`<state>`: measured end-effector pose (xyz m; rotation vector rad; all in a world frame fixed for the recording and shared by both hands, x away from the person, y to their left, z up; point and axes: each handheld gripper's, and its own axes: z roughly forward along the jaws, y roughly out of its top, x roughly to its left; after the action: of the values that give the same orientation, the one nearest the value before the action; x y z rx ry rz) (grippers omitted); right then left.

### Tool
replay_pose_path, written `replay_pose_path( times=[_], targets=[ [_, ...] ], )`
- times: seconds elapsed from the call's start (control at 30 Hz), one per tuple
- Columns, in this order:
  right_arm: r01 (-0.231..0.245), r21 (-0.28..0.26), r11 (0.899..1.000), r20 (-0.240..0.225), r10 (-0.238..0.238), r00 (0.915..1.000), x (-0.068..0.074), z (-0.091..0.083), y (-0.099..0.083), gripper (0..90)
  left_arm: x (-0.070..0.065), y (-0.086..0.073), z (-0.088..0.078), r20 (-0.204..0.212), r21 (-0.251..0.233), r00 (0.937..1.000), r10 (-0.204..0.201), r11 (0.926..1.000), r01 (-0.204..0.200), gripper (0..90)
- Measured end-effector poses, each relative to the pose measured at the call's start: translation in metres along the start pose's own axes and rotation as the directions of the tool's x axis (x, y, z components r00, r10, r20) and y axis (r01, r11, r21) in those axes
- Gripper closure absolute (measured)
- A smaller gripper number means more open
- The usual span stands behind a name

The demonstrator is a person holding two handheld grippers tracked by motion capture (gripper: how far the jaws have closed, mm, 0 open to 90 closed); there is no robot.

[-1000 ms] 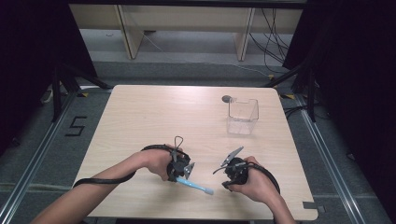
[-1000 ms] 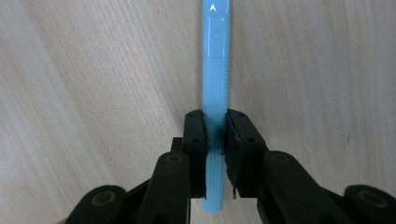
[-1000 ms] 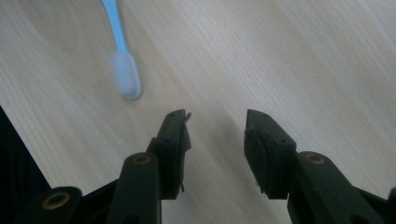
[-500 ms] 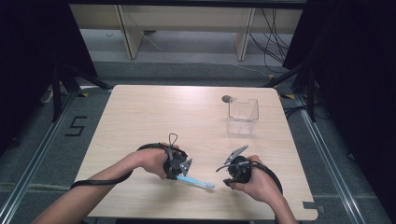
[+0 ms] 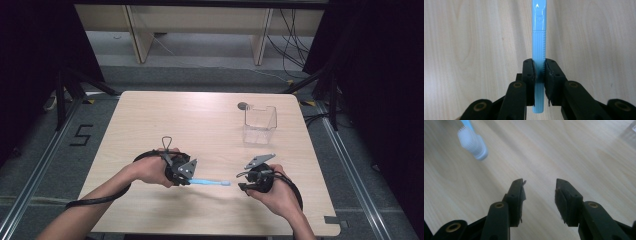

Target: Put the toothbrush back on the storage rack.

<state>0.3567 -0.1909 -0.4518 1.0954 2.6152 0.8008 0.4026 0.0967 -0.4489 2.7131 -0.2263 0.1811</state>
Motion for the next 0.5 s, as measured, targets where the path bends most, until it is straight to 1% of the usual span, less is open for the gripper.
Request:
replay_pose_path(
  times=[0.07, 0.1, 0.13, 0.17, 0.2, 0.23, 0.27, 0.3, 0.33, 0.37, 0.4, 0.43, 0.47, 0.5],
  targets=[
    [-0.022, -0.029, 0.999, 0.005, 0.022, 0.9997, -0.002, -0.002, 0.000, 58.9, -0.001, -0.004, -0.002, -0.014, -0.023, 0.9998, -0.017, 0.9996, 0.017, 78.6],
    [-0.028, -0.034, 0.999, 0.009, 0.029, 0.9996, -0.002, -0.003, 0.000, 58.8, -0.001, -0.005, -0.002, -0.016, -0.033, 0.9996, -0.025, 0.9991, 0.024, 78.6],
    [-0.050, -0.042, 0.998, 0.007, 0.050, 0.9987, -0.001, -0.004, -0.001, 58.8, -0.001, -0.007, -0.003, -0.019, -0.041, 0.9994, -0.029, 0.9988, 0.028, 78.6],
    [-0.048, -0.066, 0.997, 0.012, 0.049, 0.9987, -0.002, -0.004, -0.001, 58.8, -0.001, -0.008, -0.002, -0.025, -0.054, 0.9989, -0.039, 0.9978, 0.037, 78.6],
    [-0.048, -0.066, 0.997, 0.012, 0.049, 0.9987, -0.002, -0.004, -0.001, 58.8, -0.001, -0.008, -0.002, -0.025, -0.054, 0.9989, -0.039, 0.9978, 0.037, 78.6],
    [-0.052, -0.068, 0.996, 0.010, 0.052, 0.9986, -0.003, -0.005, -0.001, 58.7, -0.001, -0.010, -0.002, -0.026, -0.065, 0.9982, -0.053, 0.9965, 0.051, 78.6],
    [-0.053, -0.091, 0.994, 0.016, 0.055, 0.9984, -0.004, -0.007, -0.001, 58.4, -0.002, -0.012, -0.002, -0.033, -0.074, 0.9979, -0.057, 0.9958, 0.054, 78.6],
    [-0.065, -0.095, 0.993, 0.014, 0.066, 0.9977, -0.004, -0.008, -0.001, 58.2, -0.003, -0.015, -0.002, -0.044, -0.092, 0.9966, -0.070, 0.9936, 0.065, 78.6],
    [-0.065, -0.095, 0.993, 0.014, 0.066, 0.9977, -0.004, -0.008, -0.001, 58.2, -0.003, -0.015, -0.002, -0.044, -0.092, 0.9966, -0.070, 0.9936, 0.065, 78.6],
    [-0.057, -0.109, 0.992, 0.017, 0.060, 0.9981, -0.005, -0.008, -0.002, 58.0, -0.005, -0.017, -0.002, -0.055, -0.113, 0.9949, -0.085, 0.9905, 0.078, 78.6],
    [-0.057, -0.109, 0.992, 0.017, 0.060, 0.9981, -0.005, -0.008, -0.002, 58.0, -0.005, -0.017, -0.002, -0.055, -0.113, 0.9949, -0.085, 0.9905, 0.078, 78.6],
    [-0.032, -0.150, 0.988, 0.030, 0.037, 0.9988, -0.007, -0.007, -0.003, 57.8, -0.006, -0.019, -0.003, -0.057, -0.129, 0.9934, -0.100, 0.9874, 0.092, 78.6],
    [-0.060, -0.155, 0.986, 0.019, 0.064, 0.9978, -0.006, -0.008, -0.003, 57.5, -0.006, -0.019, -0.003, -0.057, -0.129, 0.9934, -0.100, 0.9874, 0.092, 78.6],
    [-0.063, -0.163, 0.985, 0.024, 0.068, 0.9974, -0.006, -0.008, -0.004, 57.3, -0.007, -0.021, -0.003, -0.063, -0.160, 0.9909, -0.119, 0.9813, 0.107, 78.6]
  ],
)
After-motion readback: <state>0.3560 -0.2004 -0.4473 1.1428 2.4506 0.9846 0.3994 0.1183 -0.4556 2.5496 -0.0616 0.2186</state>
